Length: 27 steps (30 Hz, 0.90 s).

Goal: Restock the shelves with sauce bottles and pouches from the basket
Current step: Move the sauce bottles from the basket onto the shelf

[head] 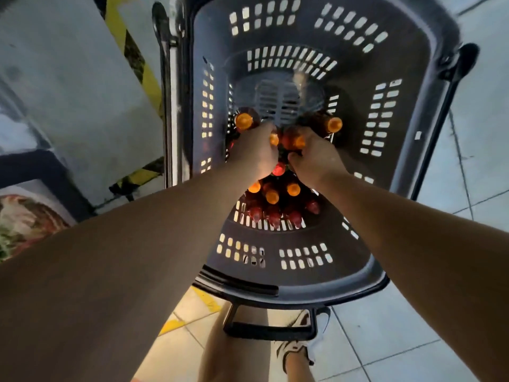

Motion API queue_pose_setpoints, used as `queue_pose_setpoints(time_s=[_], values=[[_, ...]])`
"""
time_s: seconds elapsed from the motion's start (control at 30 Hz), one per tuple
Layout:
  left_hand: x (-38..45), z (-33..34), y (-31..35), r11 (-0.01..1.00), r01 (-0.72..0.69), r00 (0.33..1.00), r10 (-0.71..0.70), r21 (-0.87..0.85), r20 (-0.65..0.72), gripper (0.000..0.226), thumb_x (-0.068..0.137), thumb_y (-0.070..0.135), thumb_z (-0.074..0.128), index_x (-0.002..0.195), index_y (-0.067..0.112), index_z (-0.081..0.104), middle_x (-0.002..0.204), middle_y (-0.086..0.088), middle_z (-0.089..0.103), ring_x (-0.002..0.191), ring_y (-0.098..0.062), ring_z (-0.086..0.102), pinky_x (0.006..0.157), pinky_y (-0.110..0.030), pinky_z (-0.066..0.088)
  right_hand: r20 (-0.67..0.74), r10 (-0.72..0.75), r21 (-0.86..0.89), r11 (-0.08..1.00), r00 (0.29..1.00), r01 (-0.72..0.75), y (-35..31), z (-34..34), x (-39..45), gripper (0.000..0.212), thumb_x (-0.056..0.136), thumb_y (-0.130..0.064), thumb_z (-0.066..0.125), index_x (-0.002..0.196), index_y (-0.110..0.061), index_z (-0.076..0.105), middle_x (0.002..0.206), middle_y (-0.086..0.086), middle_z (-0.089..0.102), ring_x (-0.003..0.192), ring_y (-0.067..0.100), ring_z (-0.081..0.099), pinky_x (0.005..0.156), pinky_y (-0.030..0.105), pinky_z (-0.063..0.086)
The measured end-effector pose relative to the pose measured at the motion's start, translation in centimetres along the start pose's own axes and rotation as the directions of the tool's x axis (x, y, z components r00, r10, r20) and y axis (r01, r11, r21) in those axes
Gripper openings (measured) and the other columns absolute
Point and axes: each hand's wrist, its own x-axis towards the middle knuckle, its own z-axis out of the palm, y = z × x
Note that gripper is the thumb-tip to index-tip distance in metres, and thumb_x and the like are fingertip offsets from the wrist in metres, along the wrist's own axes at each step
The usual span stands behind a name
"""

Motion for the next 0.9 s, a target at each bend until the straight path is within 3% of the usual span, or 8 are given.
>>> queue_pose_setpoints(time_s=[0.13, 0.3, 0.4, 0.47, 0.6, 0.7, 0.83, 0.9], values=[[0.6, 0.5, -1.1, 0.995, -0.075, 0.996, 0.073, -0.065, -0.043, 0.03, 0.1, 0.016, 0.063, 0.13, 0.021, 0.063, 0.116, -0.005, 0.071, 0.105, -0.026, 0.067, 0.091, -0.042, 0.057, -0.106, 0.024, -0.002, 1.0, 0.994, -0.024, 0.3, 0.6, 1.3, 0.036, 0.099, -0.02, 0.056, 0.131, -0.034, 0.061, 0.111, 0.002, 0.073, 0.097, 0.025, 0.071, 0.084, 0.046, 0.061], [0.0, 0.4, -1.4, 0.987, -0.069, 0.995, 0.059, -0.142, -0.075, 0.029, 0.099, 0.012, 0.063, 0.127, 0.02, 0.066, 0.118, -0.004, 0.071, 0.108, -0.024, 0.066, 0.092, -0.039, 0.056, -0.21, 0.004, 0.124, 0.992, 0.978, 0.023, 0.5, 0.2, 0.3, 0.031, 0.096, -0.02, 0.064, 0.125, -0.031, 0.068, 0.106, -0.003, 0.072, 0.093, 0.018, 0.072, 0.081, 0.042, 0.063], [-1.5, 0.2, -1.3, 0.986, -0.072, 0.994, 0.058, -0.152, -0.096, 0.03, 0.093, 0.008, 0.068, 0.12, 0.024, 0.065, 0.103, -0.001, 0.07, 0.091, -0.021, 0.067, 0.071, -0.031, 0.054, -0.266, -0.027, 0.177, 0.981, 0.964, 0.076, -0.1, -0.7, -1.3, 0.027, 0.094, -0.022, 0.066, 0.119, -0.031, 0.07, 0.092, -0.014, 0.068, 0.087, 0.01, 0.07, 0.075, 0.039, 0.064], [-3.2, -0.1, -1.0, 0.984, -0.096, 0.988, 0.075, -0.15, -0.135, 0.032, 0.088, 0.011, 0.074, 0.115, 0.025, 0.064, 0.089, 0.004, 0.066, 0.076, -0.017, 0.064, 0.057, -0.027, 0.045, -0.279, -0.034, 0.198, 0.976, 0.96, 0.092, -0.6, -1.4, -2.6, 0.031, 0.091, -0.024, 0.065, 0.121, -0.033, 0.07, 0.097, -0.011, 0.073, 0.089, 0.009, 0.071, 0.08, 0.039, 0.063], [-7.4, -1.2, -0.3, 0.974, -0.162, 0.966, 0.124, -0.156, -0.227, 0.033, 0.086, 0.016, 0.081, 0.112, 0.025, 0.062, 0.102, 0.002, 0.065, 0.087, -0.018, 0.064, 0.074, -0.041, 0.055, -0.304, -0.059, 0.206, 0.971, 0.951, 0.126, -1.0, -2.6, -6.3, 0.04, 0.09, -0.022, 0.067, 0.129, -0.033, 0.069, 0.105, -0.013, 0.075, 0.095, 0.005, 0.069, 0.087, 0.033, 0.061], [-11.2, -2.2, 0.0, 0.953, -0.203, 0.951, 0.137, -0.226, -0.279, 0.029, 0.089, 0.02, 0.079, 0.113, 0.025, 0.063, 0.103, 0.0, 0.065, 0.089, -0.019, 0.065, 0.075, -0.046, 0.057, -0.355, -0.129, 0.135, 0.973, 0.926, 0.187, -0.9, -3.4, -10.2, 0.037, 0.091, -0.026, 0.072, 0.127, -0.034, 0.07, 0.107, -0.016, 0.073, 0.093, -0.001, 0.066, 0.084, 0.022, 0.058], [-17.0, -3.5, 0.5, 0.915, -0.233, 0.93, 0.11, -0.331, -0.35, 0.028, 0.09, 0.024, 0.079, 0.114, 0.031, 0.065, 0.105, 0.007, 0.065, 0.093, -0.013, 0.065, 0.079, -0.043, 0.059, -0.396, -0.176, 0.128, 0.961, 0.901, 0.244, -0.1, -4.5, -16.2, 0.035, 0.091, -0.029, 0.074, 0.125, -0.037, 0.068, 0.109, -0.012, 0.071, 0.096, 0.005, 0.066, 0.083, 0.035, 0.061], [-20.4, -3.8, 0.3, 0.897, -0.24, 0.914, 0.08, -0.371, -0.398, 0.027, 0.091, 0.026, 0.077, 0.114, 0.034, 0.065, 0.105, 0.013, 0.065, 0.093, -0.008, 0.065, 0.078, -0.035, 0.057, -0.4, -0.213, 0.135, 0.948, 0.892, 0.287, 0.3, -4.9, -19.5, 0.035, 0.092, -0.032, 0.074, 0.125, -0.041, 0.065, 0.107, -0.015, 0.07, 0.095, 0.008, 0.068, 0.077, 0.04, 0.063]])
